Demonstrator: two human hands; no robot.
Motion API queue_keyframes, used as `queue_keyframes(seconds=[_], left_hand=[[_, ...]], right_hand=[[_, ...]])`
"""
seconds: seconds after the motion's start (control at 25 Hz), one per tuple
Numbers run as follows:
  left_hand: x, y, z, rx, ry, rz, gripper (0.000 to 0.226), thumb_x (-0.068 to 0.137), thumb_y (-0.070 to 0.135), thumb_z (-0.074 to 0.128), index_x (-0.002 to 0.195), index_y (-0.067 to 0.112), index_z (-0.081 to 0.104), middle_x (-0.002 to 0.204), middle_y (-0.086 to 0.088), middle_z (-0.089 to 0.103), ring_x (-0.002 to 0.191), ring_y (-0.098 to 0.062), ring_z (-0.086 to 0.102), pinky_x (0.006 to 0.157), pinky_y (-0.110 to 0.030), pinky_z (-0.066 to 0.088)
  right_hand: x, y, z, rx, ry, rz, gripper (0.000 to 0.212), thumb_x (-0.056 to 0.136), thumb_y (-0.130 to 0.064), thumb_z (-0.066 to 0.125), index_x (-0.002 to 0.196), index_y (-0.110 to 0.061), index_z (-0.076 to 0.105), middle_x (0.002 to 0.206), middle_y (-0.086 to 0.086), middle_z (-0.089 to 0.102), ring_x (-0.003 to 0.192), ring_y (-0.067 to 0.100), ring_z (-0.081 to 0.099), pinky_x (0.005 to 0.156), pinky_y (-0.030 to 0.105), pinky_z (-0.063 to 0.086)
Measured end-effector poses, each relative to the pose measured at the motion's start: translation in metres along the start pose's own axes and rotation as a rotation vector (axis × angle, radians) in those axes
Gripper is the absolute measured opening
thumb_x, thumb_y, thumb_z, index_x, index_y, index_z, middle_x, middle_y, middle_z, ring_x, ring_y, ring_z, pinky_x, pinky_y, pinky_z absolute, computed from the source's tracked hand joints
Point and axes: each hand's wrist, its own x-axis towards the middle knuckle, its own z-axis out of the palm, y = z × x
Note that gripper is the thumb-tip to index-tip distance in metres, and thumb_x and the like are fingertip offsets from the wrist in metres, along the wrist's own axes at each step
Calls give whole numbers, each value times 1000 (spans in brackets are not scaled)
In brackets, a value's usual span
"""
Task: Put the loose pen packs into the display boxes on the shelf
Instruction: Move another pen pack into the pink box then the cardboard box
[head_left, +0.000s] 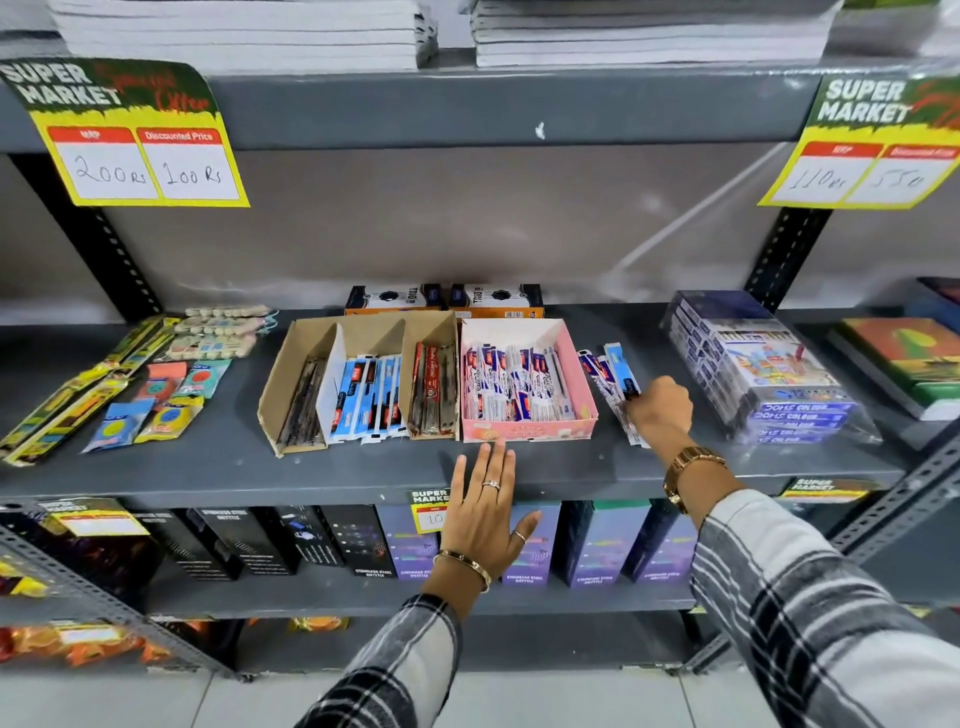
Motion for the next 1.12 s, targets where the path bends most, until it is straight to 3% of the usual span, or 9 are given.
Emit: queue_keyframes(seconds=[0.16,0.28,0.36,0.44,0.52,0.64,0.76,1.0,1.12], left_hand=[[2,-1,5,38,33,26,74,85,58,31,127,2,52,135,-16,52,124,-32,49,108,-41,-1],[3,0,8,107,61,58,75,75,64,59,123,6,59,131,-13,57,120,-28,53,109,-43,23],[2,2,5,104,72,43,78,69,65,65,121,7,60,129,-12,59,118,-29,55,110,-43,13],[1,4,-1,97,39,-10,82,73,66,60,128,6,53,136,-15,51,125,-30,49,108,-42,-4],[3,2,2,125,5,-24,86,86,66,40,144,5,22,153,-16,21,140,-30,20,109,-45,-16],[7,0,8,142,-50,-19,81,92,62,22,146,9,-7,157,-11,-7,143,-28,-8,104,-41,-28],[7,0,8,123,-67,-31,79,94,60,22,145,9,-11,157,-9,-10,143,-26,-10,110,-42,-21],[0,-17,5,48,-67,-102,72,97,54,22,147,8,-2,158,-9,-2,143,-24,-4,115,-42,-5],[-10,-39,3,68,-68,-149,71,97,54,22,147,9,-2,158,-9,-1,143,-25,-3,116,-43,-3]], right_hand=[[4,0,0,76,10,52,34,73,-12,77,97,9,65,107,28,68,101,39,64,86,41,52],[7,0,-3,192,-19,146,36,72,-16,78,98,6,68,107,25,70,102,35,65,89,39,52],[7,0,-7,300,-3,220,36,74,-18,78,101,4,69,109,23,70,104,34,65,90,40,53],[5,-2,-13,437,-3,250,30,77,-15,74,102,1,69,109,21,70,103,34,66,91,41,54],[2,-5,-18,571,-10,256,23,81,-10,70,103,-3,70,111,18,70,101,31,66,88,39,55],[-10,-15,-27,698,-70,204,10,84,-6,64,86,-12,71,101,13,71,89,24,62,70,23,55],[-22,-26,-31,809,-101,177,36,83,2,62,58,-23,57,105,15,71,85,20,57,55,20,45],[-51,-51,-18,895,-268,121,34,82,9,60,59,-17,58,111,21,69,93,33,65,62,37,55],[-66,-72,-3,864,-360,70,33,79,6,65,57,-18,61,90,13,69,94,32,65,56,30,48]])
